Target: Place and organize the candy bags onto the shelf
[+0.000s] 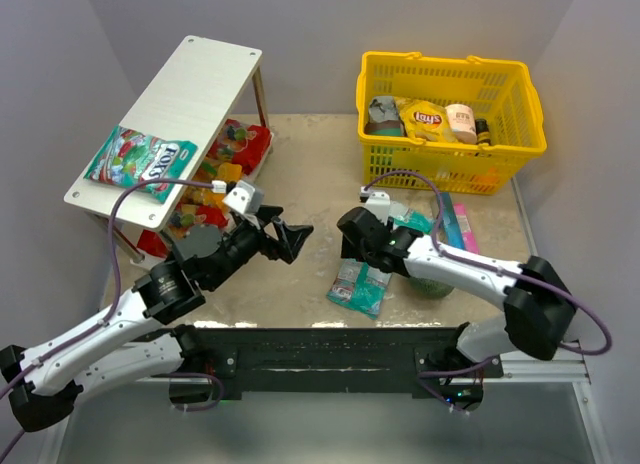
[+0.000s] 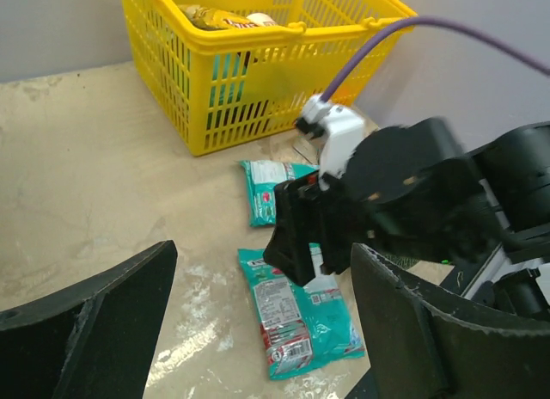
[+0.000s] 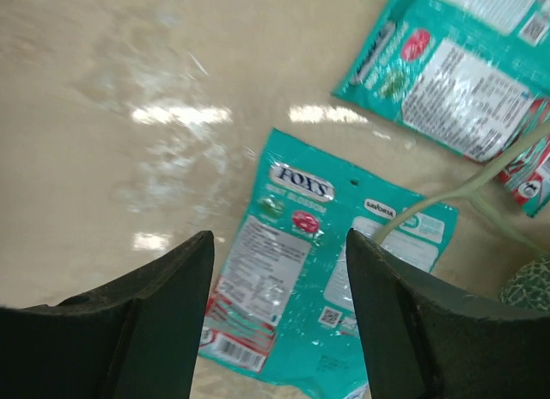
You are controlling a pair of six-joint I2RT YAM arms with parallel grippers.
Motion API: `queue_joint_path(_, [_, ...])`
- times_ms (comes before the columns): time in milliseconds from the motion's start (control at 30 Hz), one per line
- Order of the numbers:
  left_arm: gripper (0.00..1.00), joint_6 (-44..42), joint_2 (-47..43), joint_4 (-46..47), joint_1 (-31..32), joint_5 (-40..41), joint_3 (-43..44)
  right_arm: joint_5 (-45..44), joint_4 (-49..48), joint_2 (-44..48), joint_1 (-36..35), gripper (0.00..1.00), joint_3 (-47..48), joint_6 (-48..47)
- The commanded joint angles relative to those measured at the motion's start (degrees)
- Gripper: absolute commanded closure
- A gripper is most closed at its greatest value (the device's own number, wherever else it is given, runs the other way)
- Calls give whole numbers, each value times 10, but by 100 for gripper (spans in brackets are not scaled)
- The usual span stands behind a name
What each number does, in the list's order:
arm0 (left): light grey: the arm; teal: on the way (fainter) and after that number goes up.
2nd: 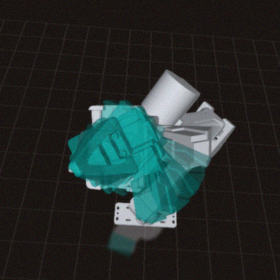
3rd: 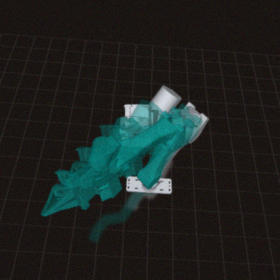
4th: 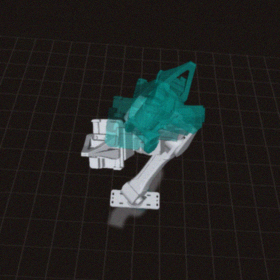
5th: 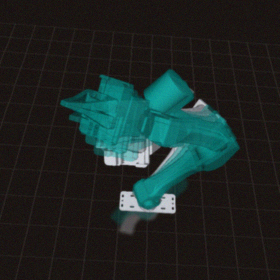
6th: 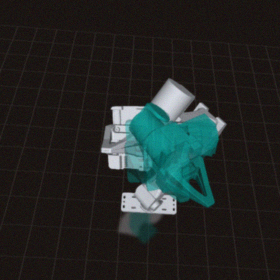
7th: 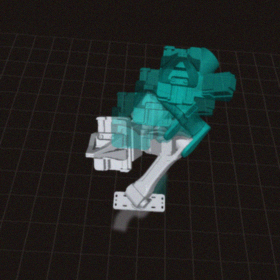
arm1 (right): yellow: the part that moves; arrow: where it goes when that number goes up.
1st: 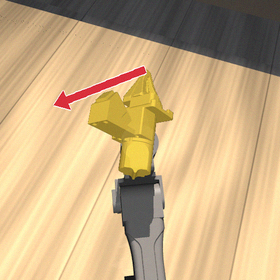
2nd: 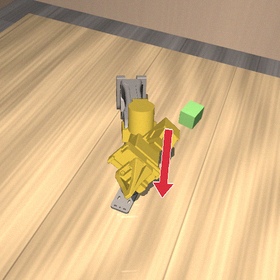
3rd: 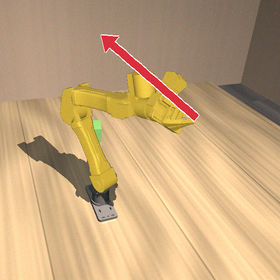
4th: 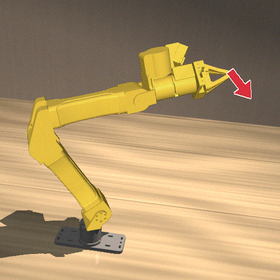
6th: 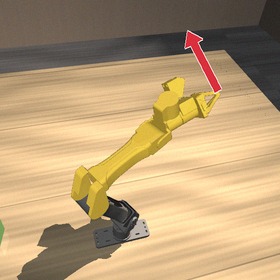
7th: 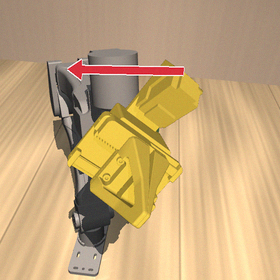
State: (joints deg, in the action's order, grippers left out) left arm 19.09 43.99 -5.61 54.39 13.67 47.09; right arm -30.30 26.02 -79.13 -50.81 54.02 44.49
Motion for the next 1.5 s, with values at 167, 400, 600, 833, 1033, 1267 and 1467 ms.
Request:
queue_joint_path(167, [14,85,8,-58,0,48,-79,84,-62,-64,1,36,-60,25])
queue_joint_path(400, [14,102,4,-48,0,54,-116,263,-200,-113,0,36,-93,-42])
queue_joint_path(600, [14,111,-1,-67,1,65,-126,413,-256,-170,-17,36,-55,-173])
queue_joint_path(833, [14,127,-15,-73,0,72,-148,286,-201,-68,-39,33,-51,-204])
queue_joint_path(1033, [14,129,7,-47,0,66,-162,142,-102,87,-39,30,-93,-73])
queue_joint_path(1267, [14,123,79,32,1,38,-172,164,-48,147,-39,37,-166,36])
queue_joint_path(1467, [15,104,147,130,2,10,-180,237,-69,144,-39,48,-214,75])
